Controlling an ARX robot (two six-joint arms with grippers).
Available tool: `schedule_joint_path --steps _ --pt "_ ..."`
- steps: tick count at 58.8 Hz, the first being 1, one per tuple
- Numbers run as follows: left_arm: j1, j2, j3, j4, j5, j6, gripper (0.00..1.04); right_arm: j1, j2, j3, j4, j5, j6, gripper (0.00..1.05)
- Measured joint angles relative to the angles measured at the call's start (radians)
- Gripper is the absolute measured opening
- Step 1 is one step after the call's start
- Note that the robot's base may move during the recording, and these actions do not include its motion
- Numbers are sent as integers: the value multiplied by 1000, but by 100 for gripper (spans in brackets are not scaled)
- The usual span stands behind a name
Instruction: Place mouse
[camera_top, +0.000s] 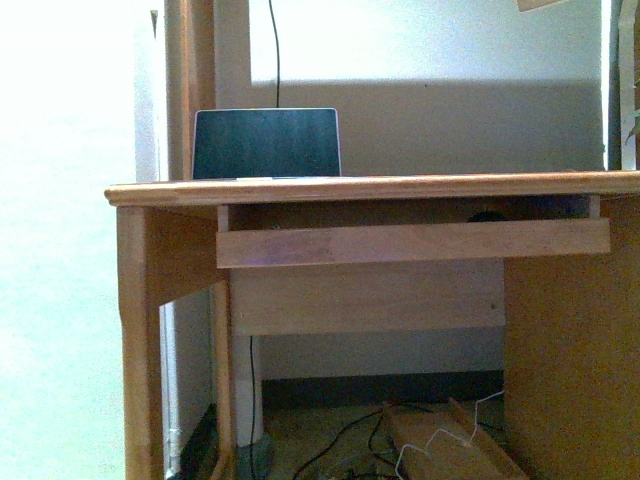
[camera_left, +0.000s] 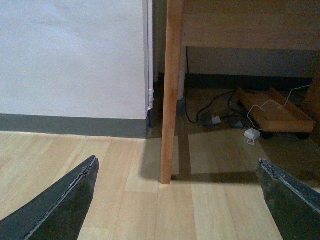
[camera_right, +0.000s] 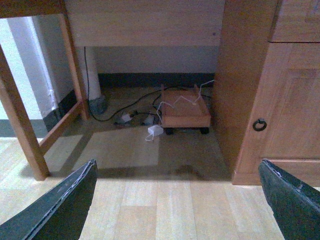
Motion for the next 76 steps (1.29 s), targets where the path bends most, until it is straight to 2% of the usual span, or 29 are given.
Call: schedule_joint_path --steps 76 --pt "0 0 0 0 0 0 97 0 0 0 0 -1 0 97"
